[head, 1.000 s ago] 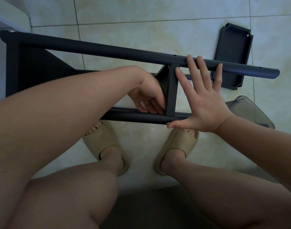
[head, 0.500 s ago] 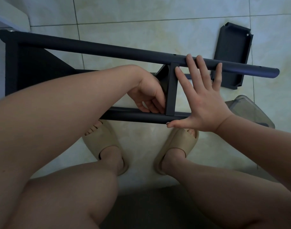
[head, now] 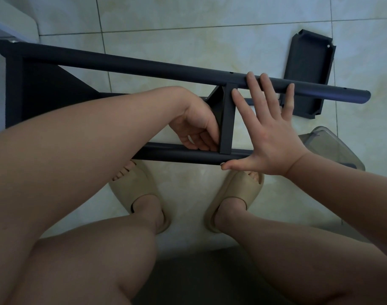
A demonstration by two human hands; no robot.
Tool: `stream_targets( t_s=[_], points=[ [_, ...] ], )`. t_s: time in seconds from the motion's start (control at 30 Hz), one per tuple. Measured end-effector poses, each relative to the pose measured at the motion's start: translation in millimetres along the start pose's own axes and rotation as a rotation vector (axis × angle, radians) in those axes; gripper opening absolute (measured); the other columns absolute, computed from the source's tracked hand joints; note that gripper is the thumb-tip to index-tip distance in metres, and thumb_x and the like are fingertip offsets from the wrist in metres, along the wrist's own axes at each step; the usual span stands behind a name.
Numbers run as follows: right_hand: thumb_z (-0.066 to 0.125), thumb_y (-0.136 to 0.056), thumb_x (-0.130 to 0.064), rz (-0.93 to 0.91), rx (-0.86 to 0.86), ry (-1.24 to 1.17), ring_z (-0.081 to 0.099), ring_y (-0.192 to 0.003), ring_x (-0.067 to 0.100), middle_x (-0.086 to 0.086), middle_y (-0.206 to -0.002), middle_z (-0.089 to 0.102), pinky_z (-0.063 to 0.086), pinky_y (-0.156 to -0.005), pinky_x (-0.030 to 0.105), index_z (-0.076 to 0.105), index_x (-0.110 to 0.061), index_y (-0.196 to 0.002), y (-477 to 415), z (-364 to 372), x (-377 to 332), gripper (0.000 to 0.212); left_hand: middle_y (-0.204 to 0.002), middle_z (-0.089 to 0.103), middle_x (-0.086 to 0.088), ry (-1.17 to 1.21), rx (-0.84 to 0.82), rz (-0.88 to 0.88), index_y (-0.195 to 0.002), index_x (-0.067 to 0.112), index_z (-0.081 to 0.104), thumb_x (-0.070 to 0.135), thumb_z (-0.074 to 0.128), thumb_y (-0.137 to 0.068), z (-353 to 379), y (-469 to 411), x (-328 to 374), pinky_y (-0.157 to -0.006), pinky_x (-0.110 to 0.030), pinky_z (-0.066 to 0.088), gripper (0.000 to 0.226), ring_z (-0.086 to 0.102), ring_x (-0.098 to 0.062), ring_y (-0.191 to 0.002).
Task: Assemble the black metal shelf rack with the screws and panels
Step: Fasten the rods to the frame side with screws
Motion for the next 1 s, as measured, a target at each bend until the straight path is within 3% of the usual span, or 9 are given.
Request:
stream_targets(
  t_s=[0.33,0.67,0.77,1.0],
  points=[
    [0.033,-0.069,-0.102,-0.003,0.007,0.0,0.002,-0.154,0.047,0.026,-0.167,0.005,-0.002,-0.113,0.079,0.015,-0.01,-0.162,0.4,-1.0,-0.7,0.133,-0.076,0.071,-0.001,0.064,0.049,0.014,-0.093,0.01,0.069,0.002,0.059,-0.093,0.0,-3.0,3.4,-0.061,-0.02,0.055,0.013,0.066,-0.008,-0.064],
    [0.031,-0.069,-0.102,-0.003,0.011,0.0,0.002,-0.154,0.047,0.025,-0.167,0.006,-0.003,-0.113,0.078,0.015,-0.01,-0.163,0.0,-1.0,-0.7,0.132,-0.094,0.071,-0.006,0.119,-0.007,0.023,-0.102,0.008,0.069,0.002,0.058,-0.092,2.3,1.9,2.8,-0.081,-0.027,0.054,0.016,0.067,-0.015,-0.082],
    [0.031,-0.069,-0.102,-0.005,0.015,-0.002,0.002,-0.154,0.047,0.026,-0.167,0.006,-0.003,-0.113,0.078,0.015,-0.01,-0.163,0.0,-0.7,-0.6,0.132,-0.093,0.072,-0.003,0.077,-0.017,-0.015,-0.105,0.011,0.07,0.011,0.062,-0.092,1.5,2.8,0.1,-0.079,-0.028,0.053,0.015,0.068,-0.014,-0.082],
    [0.031,-0.068,-0.102,-0.002,0.02,0.0,0.003,-0.155,0.046,0.025,-0.167,0.007,-0.003,-0.113,0.078,0.016,-0.011,-0.163,0.4,-0.4,-0.3,0.132,-0.079,0.071,-0.003,0.091,0.043,0.015,-0.093,0.008,0.07,0.0,0.059,-0.092,0.8,-3.8,3.6,-0.068,-0.022,0.056,0.014,0.067,-0.011,-0.069]
  ],
)
Point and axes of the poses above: each hand's wrist, its own y-axis away from the middle knuckle, its own z-axis out of the palm, x = y × z, the point moved 7 cm from there along -y, towards the middle knuckle
